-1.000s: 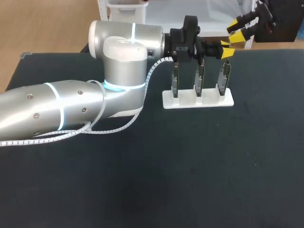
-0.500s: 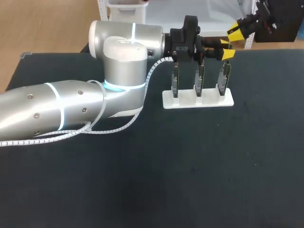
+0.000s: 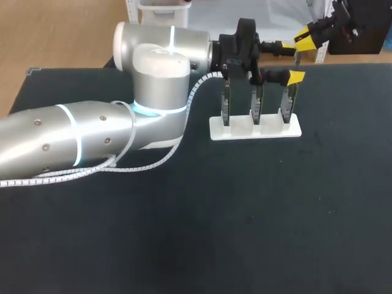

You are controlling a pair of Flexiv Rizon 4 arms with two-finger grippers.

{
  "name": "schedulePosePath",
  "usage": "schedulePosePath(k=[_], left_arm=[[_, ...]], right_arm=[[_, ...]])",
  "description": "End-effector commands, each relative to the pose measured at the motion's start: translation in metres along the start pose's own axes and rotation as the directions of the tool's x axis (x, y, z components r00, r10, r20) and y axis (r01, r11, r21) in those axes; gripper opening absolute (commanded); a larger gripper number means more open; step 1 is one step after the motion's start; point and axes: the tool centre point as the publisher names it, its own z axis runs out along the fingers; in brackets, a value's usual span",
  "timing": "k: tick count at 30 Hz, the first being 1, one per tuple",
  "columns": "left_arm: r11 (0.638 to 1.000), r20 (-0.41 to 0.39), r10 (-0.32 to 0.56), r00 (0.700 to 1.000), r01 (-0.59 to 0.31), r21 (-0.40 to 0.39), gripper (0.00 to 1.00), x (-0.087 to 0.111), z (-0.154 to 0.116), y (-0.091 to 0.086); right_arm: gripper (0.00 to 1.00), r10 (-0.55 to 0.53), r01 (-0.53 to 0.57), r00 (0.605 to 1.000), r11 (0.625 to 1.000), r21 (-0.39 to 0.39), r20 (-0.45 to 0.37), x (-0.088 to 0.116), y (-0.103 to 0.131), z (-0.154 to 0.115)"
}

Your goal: Pick up the optical module with the left hand, and insert it into the network port with the right hand.

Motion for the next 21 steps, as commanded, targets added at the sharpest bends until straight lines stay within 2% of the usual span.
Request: schedulePosePath(k=[1,12,21], left_arm=[[1.0,-0.072,-0.005,0.997,0.004,-0.017,1.0,-0.006,-0.01,0.001],[0.996,-0.108,-0.054,0.993,0.046,-0.078,1.0,0.008,-0.035,0.0],[0.999,-0.179,-0.02,0.984,0.013,-0.039,1.0,0.008,-0.031,-0.002]], right_arm=[[0.0,-0.003,0.003,1.0,1.0,0.009,0.005,0.001,0.003,-0.001],[0.0,-0.002,0.002,1.0,1.0,0.011,0.007,0.002,0.003,-0.001],[0.0,0.0,0.0,1.0,1.0,0.011,0.004,0.002,0.002,-0.001]])
